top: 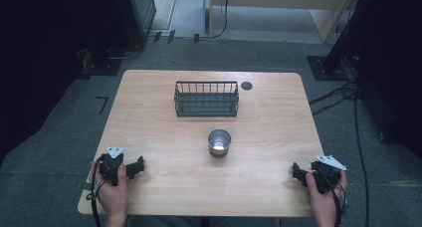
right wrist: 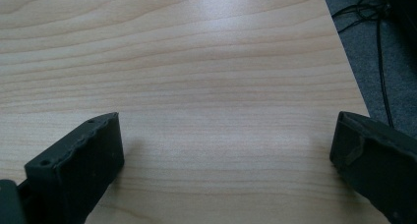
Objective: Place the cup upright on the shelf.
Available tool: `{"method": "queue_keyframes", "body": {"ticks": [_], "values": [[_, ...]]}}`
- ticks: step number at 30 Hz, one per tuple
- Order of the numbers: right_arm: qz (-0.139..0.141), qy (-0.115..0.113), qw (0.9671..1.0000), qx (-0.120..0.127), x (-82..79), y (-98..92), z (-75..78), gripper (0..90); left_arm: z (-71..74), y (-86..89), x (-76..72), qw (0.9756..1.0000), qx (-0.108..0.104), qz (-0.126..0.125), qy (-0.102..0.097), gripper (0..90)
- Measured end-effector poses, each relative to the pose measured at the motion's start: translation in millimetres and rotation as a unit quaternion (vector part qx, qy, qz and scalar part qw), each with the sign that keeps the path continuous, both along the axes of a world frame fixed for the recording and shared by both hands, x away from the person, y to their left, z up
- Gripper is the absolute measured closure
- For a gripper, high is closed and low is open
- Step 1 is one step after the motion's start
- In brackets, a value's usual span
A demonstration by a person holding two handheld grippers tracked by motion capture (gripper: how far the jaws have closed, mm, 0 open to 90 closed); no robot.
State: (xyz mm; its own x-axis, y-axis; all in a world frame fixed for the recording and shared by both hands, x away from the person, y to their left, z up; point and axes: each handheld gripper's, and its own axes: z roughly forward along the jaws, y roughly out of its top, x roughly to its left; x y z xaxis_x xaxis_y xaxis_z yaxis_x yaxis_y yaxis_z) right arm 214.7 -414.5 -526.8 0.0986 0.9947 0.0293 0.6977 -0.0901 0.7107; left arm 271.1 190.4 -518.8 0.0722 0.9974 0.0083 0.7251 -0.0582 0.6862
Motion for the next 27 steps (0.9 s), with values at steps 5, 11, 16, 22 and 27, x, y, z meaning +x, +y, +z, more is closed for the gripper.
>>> {"method": "queue_keyframes", "body": {"ticks": [5, 11, 16, 22, 27], "values": [[-0.002, 0.001, 1.0, -0.002, 0.0, 1.3, 0.1, 0.0, 0.0, -1.3, 0.6, 1.0, 0.0, 0.001, 0.0, 0.0], [-0.008, -0.003, 0.9997, 0.021, 2.2, 7.9, 6.1, 0.0, 0.0, -1.2, 0.6, 1.0, 0.0, 0.001, 0.0, 0.0], [-0.002, -0.01, 0.9994, 0.032, 4.0, 16.6, 14.7, 0.0, -0.1, -1.2, 0.5, 1.0, 0.0, 0.001, 0.0, 0.0], [0.012, -0.013, 0.9992, 0.036, 6.9, 26.0, 23.4, 0.0, -0.1, -1.2, 0.6, 1.0, 0.0, 0.002, 0.0, 0.0], [0.023, -0.03, 0.9982, 0.046, 10.9, 33.4, 37.3, 0.0, -0.1, -1.3, 0.5, 1.0, 0.0, 0.002, 0.0, 0.0]]}}
